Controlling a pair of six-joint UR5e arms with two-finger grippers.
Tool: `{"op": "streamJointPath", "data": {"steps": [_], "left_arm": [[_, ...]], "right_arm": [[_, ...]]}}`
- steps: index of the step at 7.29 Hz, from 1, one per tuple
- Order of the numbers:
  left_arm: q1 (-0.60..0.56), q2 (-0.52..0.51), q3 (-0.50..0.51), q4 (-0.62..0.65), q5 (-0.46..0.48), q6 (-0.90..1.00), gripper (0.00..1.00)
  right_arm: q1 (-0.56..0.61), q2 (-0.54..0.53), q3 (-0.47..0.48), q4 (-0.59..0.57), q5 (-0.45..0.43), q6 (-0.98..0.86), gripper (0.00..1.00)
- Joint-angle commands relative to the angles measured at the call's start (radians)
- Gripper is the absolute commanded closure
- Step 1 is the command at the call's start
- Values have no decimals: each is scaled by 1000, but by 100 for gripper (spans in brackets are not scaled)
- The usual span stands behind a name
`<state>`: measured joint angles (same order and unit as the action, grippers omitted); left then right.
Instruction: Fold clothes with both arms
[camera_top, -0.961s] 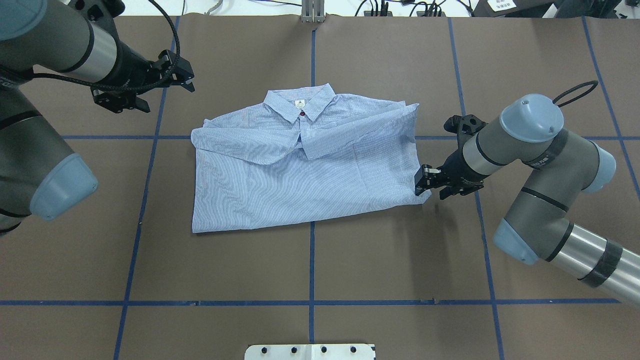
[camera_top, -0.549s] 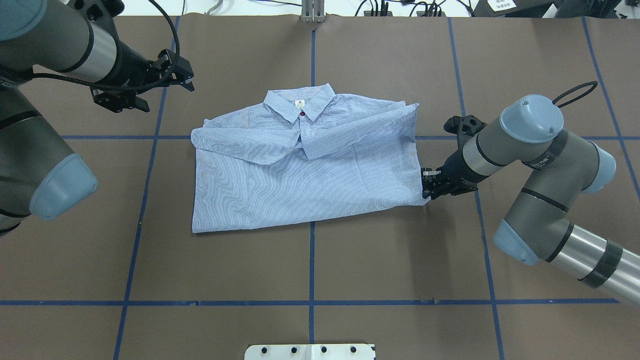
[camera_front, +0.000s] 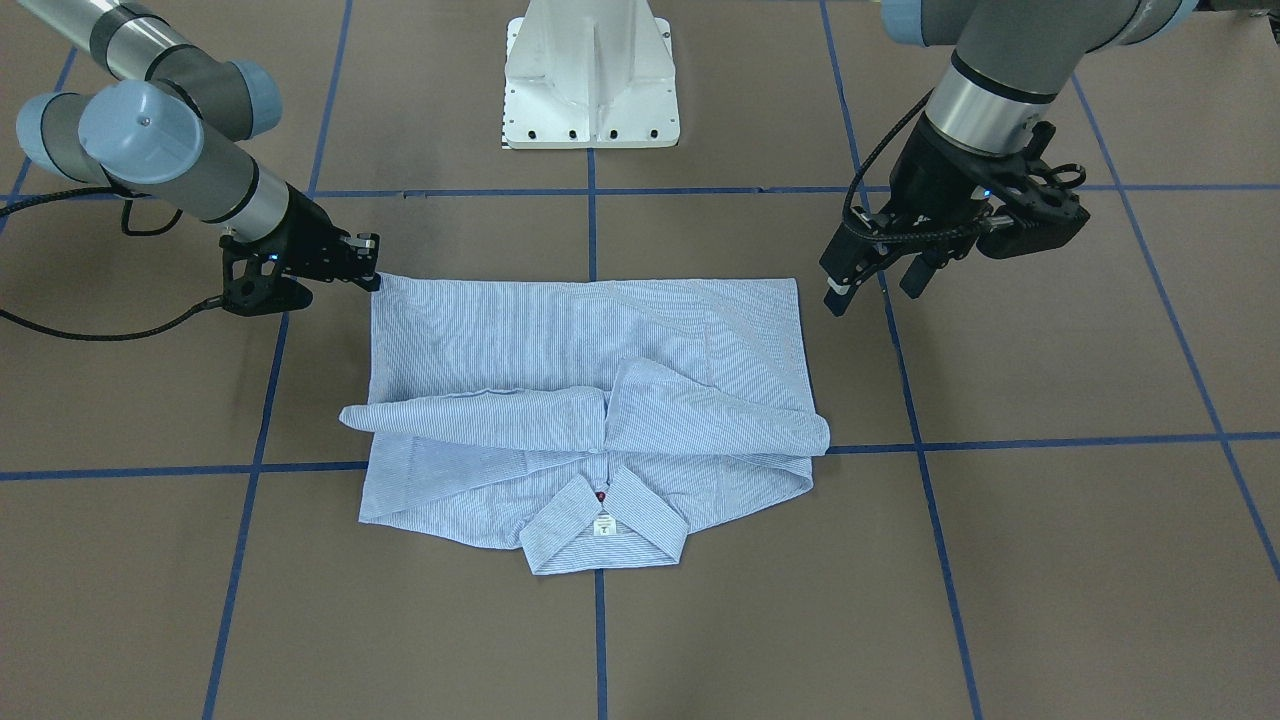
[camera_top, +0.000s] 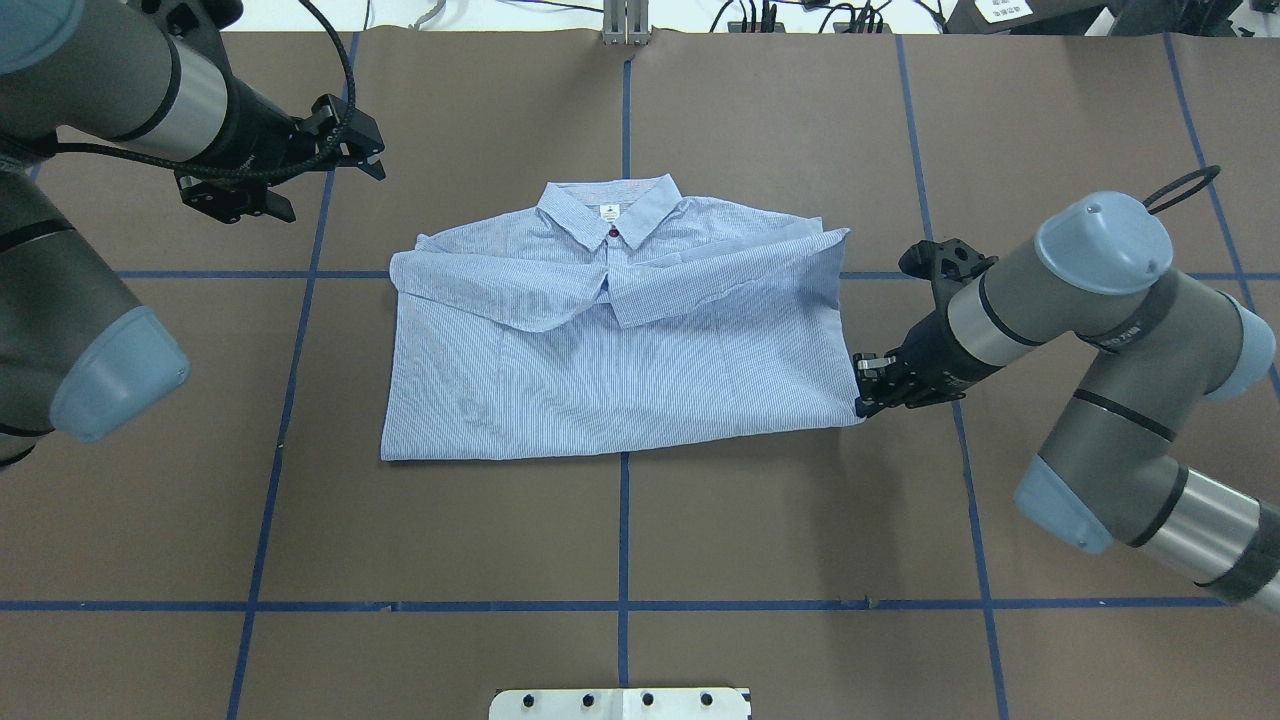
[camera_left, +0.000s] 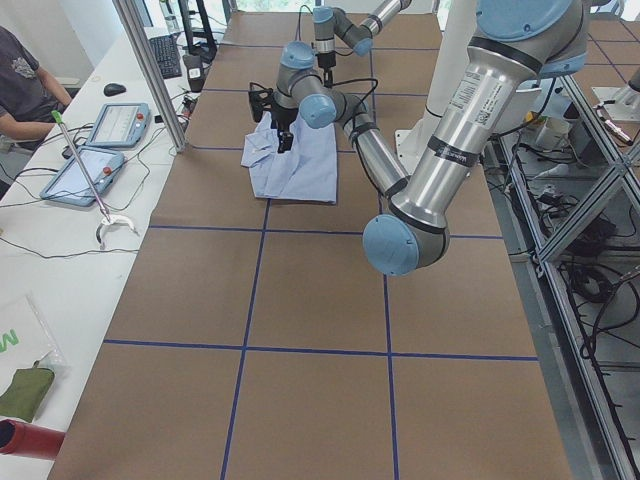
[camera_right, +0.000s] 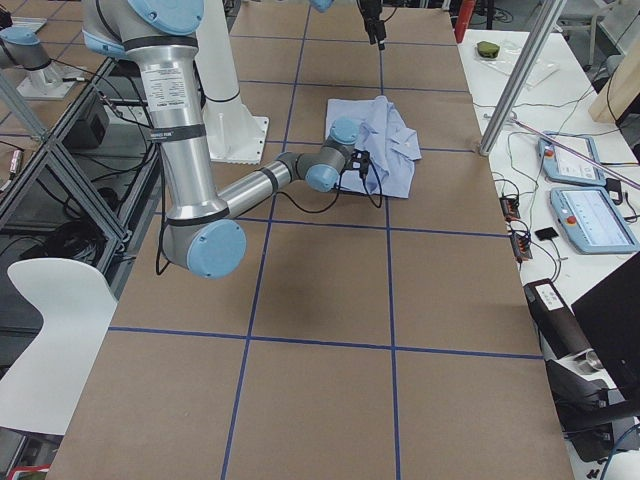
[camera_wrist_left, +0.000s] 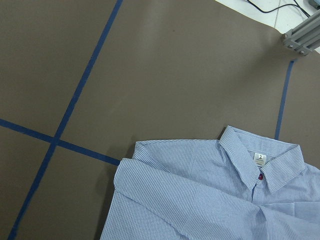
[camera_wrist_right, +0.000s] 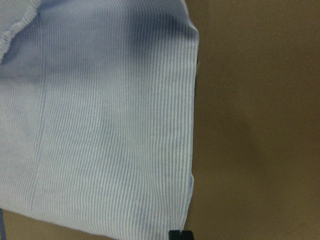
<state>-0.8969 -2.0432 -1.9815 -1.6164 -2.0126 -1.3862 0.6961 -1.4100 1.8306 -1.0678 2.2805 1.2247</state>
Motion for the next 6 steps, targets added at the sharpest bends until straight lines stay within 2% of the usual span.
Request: {"op": "streamJointPath", "data": {"steps": [1, 2, 4, 6], "left_arm": [[0, 0, -11, 9, 0, -2, 0], [-2, 1, -13, 9, 0, -2, 0], [-2, 3, -14, 9, 3, -2, 0], [-2, 5, -16, 9, 17, -2, 0]], "right_arm": [[-32, -159, 172, 20, 64, -4, 100], [-55, -234, 200, 120, 136, 1, 100], [-128, -366, 200, 302, 186, 36, 100], [-187, -379, 202, 315, 224, 48, 100]]}}
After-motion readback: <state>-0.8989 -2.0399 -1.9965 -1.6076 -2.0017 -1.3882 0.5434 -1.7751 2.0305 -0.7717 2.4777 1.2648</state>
